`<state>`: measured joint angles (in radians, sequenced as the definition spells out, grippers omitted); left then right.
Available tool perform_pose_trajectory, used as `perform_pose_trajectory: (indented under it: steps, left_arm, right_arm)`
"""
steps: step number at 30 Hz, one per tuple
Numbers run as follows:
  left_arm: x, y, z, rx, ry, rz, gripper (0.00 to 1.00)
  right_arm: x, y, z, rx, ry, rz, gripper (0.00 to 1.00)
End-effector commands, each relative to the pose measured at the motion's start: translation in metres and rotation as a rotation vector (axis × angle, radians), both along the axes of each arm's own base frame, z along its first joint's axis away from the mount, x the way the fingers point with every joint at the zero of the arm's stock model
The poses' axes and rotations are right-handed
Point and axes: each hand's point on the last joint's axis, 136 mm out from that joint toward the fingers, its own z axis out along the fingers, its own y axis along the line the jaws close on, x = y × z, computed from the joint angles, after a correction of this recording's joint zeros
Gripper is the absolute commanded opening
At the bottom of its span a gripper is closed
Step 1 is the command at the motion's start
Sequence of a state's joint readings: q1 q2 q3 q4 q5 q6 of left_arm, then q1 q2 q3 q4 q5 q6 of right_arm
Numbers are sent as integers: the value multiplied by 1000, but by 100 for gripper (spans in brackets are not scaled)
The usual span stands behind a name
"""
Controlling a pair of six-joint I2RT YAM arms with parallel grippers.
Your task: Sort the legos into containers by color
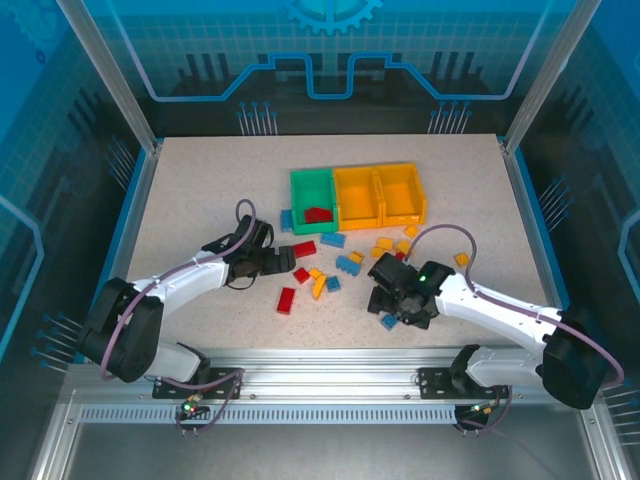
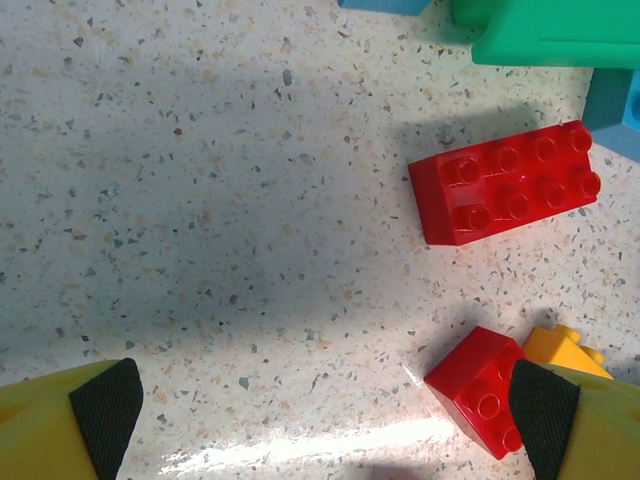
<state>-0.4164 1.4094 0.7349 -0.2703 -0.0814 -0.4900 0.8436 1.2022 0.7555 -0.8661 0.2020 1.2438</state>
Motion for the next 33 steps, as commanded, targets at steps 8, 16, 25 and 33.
perform_pose_trajectory:
  steps: [8,16,25,33]
  left_arm:
    - [-9,-2,5,-16,-37,-41,99]
    - [-11,-1,4,-12,-32,-44,99]
    - [-10,-2,1,-11,-25,-41,99]
    - [-11,0,2,-7,-27,-38,99]
  right_arm:
    - [-17,0,-31,-23,51,-120,84]
    - [-3,1,-43,-25,42,-115,81]
    - [3,-4,-56,-24,63,-116,76]
    - [2,-13,-55,-85,77,-68,44]
